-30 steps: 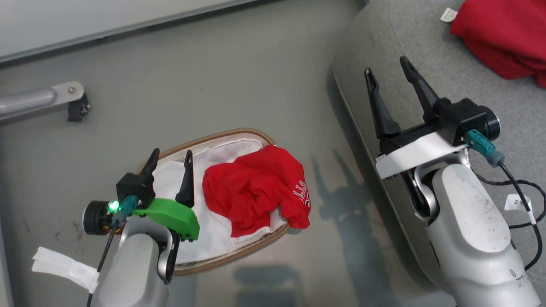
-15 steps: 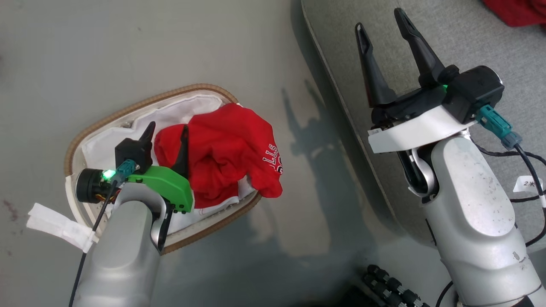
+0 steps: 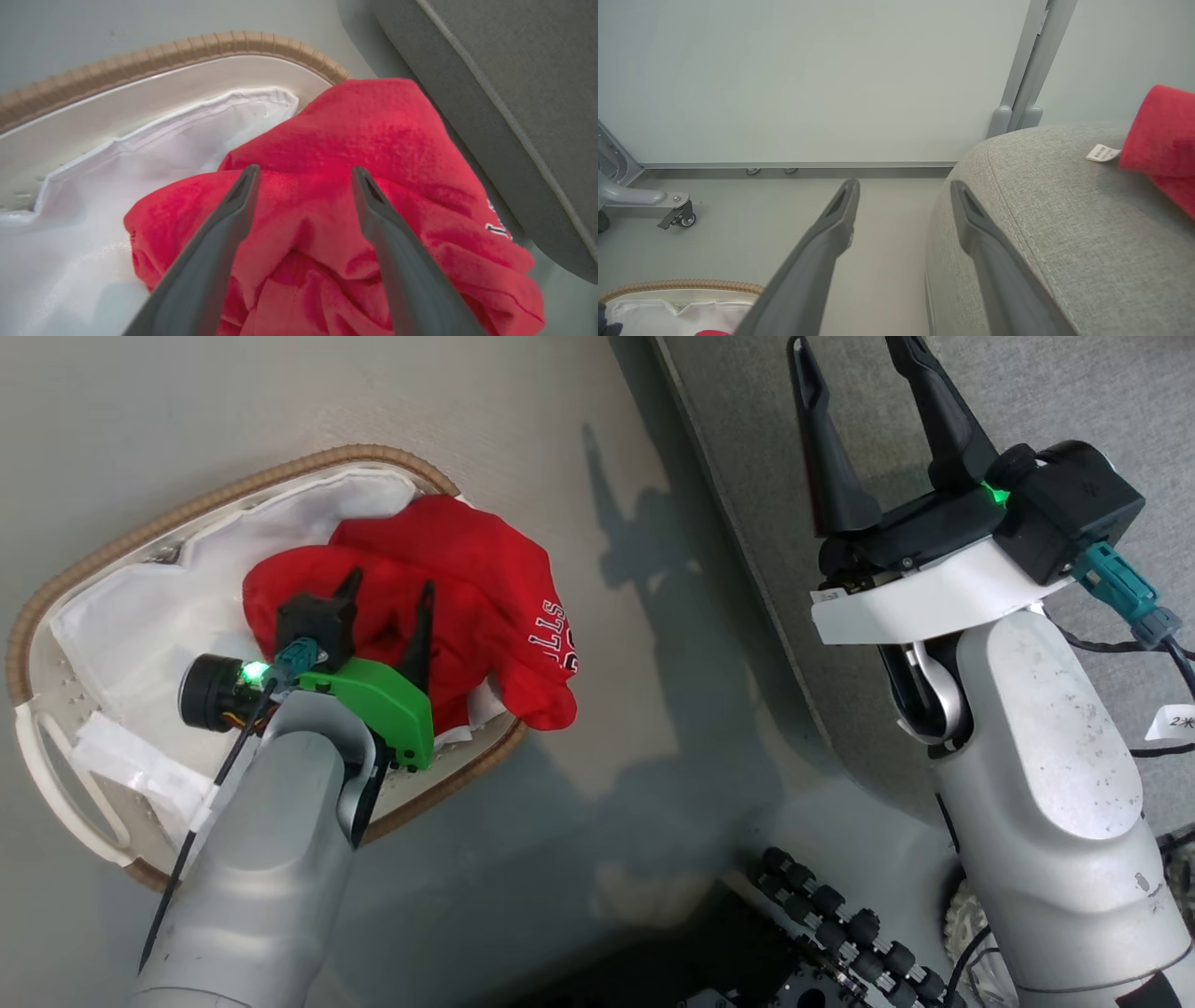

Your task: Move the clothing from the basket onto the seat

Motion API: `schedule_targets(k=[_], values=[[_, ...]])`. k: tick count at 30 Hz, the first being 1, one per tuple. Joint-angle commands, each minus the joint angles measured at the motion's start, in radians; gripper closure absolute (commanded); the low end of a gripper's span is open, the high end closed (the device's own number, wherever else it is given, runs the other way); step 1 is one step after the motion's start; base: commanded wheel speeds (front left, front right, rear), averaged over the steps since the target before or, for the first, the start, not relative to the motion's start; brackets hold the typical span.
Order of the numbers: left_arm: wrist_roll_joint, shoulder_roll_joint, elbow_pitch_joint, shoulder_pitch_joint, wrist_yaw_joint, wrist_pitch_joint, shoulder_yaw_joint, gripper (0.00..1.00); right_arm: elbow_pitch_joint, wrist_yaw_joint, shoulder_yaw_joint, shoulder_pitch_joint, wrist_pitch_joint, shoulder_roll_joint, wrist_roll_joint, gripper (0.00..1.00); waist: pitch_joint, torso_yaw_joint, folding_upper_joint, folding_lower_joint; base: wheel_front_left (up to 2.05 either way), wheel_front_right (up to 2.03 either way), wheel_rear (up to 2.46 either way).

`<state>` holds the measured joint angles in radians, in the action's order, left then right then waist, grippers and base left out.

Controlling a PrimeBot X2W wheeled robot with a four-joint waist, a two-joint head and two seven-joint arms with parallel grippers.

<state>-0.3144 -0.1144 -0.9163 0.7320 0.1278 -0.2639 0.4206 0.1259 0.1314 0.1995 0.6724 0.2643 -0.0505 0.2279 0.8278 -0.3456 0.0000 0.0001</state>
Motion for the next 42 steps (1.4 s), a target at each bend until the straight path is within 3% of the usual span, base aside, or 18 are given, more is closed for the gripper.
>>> schedule_targets(k=[1,15,16,17,18,27,42], values=[[-0.017,-0.012,-0.013,0.024,0.004,-0.001,0.021,0.00,-0.006,-0.001,0.002,0.013,0.000,-0.002,0.003,0.00,0.031,-0.020,0.0000,-0.0001,0.00,0.00,0.00],[-0.108,-0.032,-0.236,0.118,0.004,0.001,0.177,0.00,-0.021,-0.001,0.010,0.028,0.000,-0.002,-0.005,0.00,0.072,-0.031,0.0000,-0.0001,0.00,0.00,0.00],[-0.117,-0.029,-0.251,0.123,0.004,0.006,0.184,0.35,-0.021,-0.001,0.010,0.029,0.000,-0.002,-0.006,0.00,0.074,-0.031,0.0000,-0.0001,0.00,0.00,0.00],[-0.118,-0.028,-0.260,0.128,0.004,0.007,0.193,0.55,-0.020,-0.001,0.011,0.029,0.000,-0.002,-0.006,0.00,0.075,-0.030,0.0000,-0.0001,0.00,0.00,0.00],[-0.125,-0.028,-0.275,0.135,0.004,0.010,0.199,1.00,-0.019,-0.001,0.012,0.029,0.000,-0.002,-0.006,0.00,0.076,-0.029,0.0000,-0.0001,0.00,0.00,0.00],[-0.180,0.000,-0.295,0.128,0.004,0.002,0.228,1.00,0.003,-0.001,0.000,0.028,0.000,-0.002,-0.018,0.00,0.032,-0.002,0.0000,-0.0001,0.00,0.00,0.00],[-0.207,0.022,-0.159,-0.012,0.004,-0.001,0.169,1.00,0.083,-0.001,-0.005,-0.045,0.000,-0.003,-0.061,0.00,-0.199,0.079,0.0000,-0.0001,0.00,0.00,0.00]])
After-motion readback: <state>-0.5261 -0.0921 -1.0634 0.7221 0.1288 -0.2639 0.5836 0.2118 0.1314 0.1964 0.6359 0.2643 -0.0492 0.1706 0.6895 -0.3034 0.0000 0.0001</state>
